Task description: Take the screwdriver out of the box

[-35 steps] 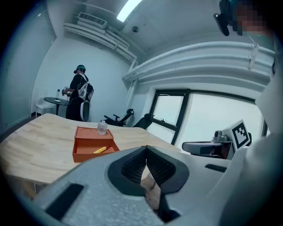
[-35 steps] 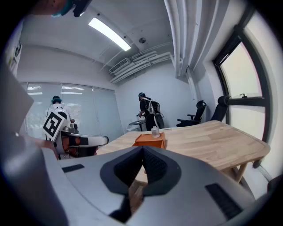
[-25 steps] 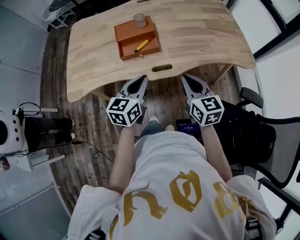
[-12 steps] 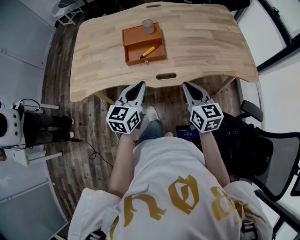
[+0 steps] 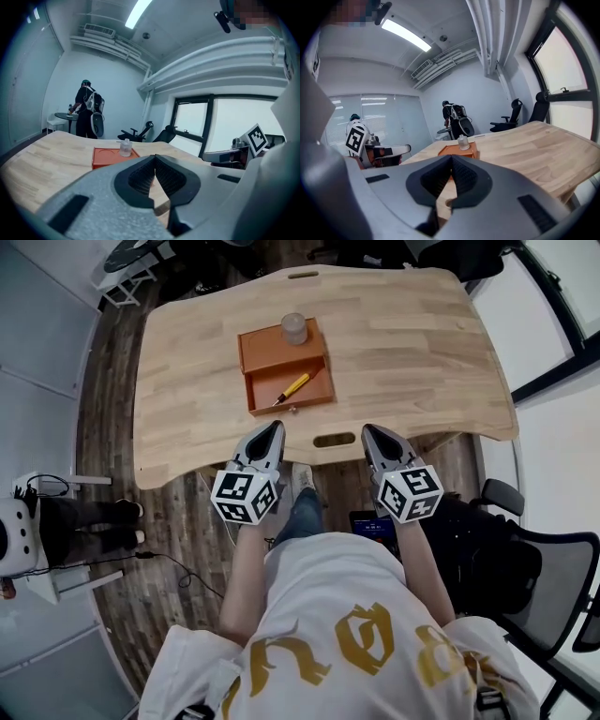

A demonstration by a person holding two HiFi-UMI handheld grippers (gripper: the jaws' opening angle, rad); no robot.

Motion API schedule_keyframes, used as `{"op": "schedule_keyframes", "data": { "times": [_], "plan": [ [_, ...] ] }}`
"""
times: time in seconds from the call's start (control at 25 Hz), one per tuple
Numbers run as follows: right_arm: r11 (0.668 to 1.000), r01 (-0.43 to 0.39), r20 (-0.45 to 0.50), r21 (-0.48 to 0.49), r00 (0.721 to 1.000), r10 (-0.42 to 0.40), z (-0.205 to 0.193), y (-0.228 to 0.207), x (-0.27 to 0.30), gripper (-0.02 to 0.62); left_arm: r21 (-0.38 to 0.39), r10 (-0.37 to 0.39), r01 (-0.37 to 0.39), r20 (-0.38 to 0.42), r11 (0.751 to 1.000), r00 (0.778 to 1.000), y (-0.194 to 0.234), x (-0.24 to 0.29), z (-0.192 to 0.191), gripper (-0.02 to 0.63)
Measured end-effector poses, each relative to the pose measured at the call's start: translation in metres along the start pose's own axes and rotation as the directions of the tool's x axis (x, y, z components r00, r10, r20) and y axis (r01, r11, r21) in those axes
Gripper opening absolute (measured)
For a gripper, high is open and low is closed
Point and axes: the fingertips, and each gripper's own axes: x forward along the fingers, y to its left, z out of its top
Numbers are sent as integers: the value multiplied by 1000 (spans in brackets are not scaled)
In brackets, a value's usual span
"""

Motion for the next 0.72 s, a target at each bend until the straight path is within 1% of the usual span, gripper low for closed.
{"op": "schedule_keyframes", "data": {
  "times": [0.28,0.36,0.52,0.64,0.72],
  "plan": [
    [1000,-8,-64,7,998,9,27,-14,118,11,-33,-10,9,-39,999,999,86,77,29,11],
    [1000,-10,-77,14,997,12,35,-18,151,11,-30,-20,18,-56,999,998,108,98,36,11],
    [998,-17,-74,64,997,22,51,-24,208,11,4,-46,46,-93,999,995,142,134,45,11],
    [998,-26,-81,61,996,31,56,-23,239,11,8,-61,62,-118,998,991,161,153,43,11],
    [998,-28,-95,60,995,33,53,-24,249,11,6,-69,70,-136,998,988,167,162,38,11]
  ]
}}
